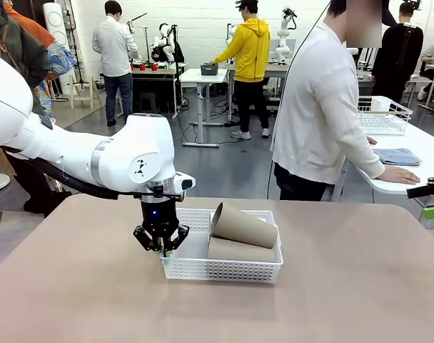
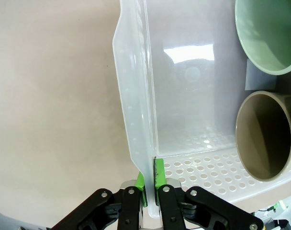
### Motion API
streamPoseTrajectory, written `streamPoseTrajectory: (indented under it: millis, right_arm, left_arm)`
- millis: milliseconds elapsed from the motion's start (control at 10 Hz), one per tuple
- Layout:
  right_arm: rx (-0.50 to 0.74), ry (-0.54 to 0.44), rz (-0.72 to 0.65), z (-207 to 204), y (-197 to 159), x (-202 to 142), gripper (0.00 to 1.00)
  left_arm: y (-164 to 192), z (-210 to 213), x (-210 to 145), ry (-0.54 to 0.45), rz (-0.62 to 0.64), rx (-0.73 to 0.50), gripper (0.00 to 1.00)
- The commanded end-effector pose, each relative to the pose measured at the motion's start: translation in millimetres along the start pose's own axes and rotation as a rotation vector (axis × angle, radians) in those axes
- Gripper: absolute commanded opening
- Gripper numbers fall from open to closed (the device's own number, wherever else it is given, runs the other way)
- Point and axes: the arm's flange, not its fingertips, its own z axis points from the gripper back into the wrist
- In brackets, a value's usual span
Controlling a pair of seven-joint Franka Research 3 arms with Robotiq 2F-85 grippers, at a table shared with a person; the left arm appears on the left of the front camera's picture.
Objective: Clean and organize the cups into the basket.
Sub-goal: Pick up the Reusable plastic cup from the right side of the table and stack it inside the Organizing basket in the center of the table, then move the Organizing basket back to the left side of the table.
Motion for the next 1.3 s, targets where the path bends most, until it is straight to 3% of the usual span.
streamPoseTrajectory:
  millis: [0, 1200]
  right_arm:
    - [0.000, 0.001, 0.000, 0.4, 0.8, 1.6, 1.00]
    - [0.000, 0.000, 0.000, 0.0, 0.0, 0.0, 1.00]
  left_arm:
    - [-0.7, 1.1, -0.6, 0.003, -0.001, 0.002, 0.00]
    - [-0.7, 1.1, -0.6, 0.003, -0.001, 0.002, 0.00]
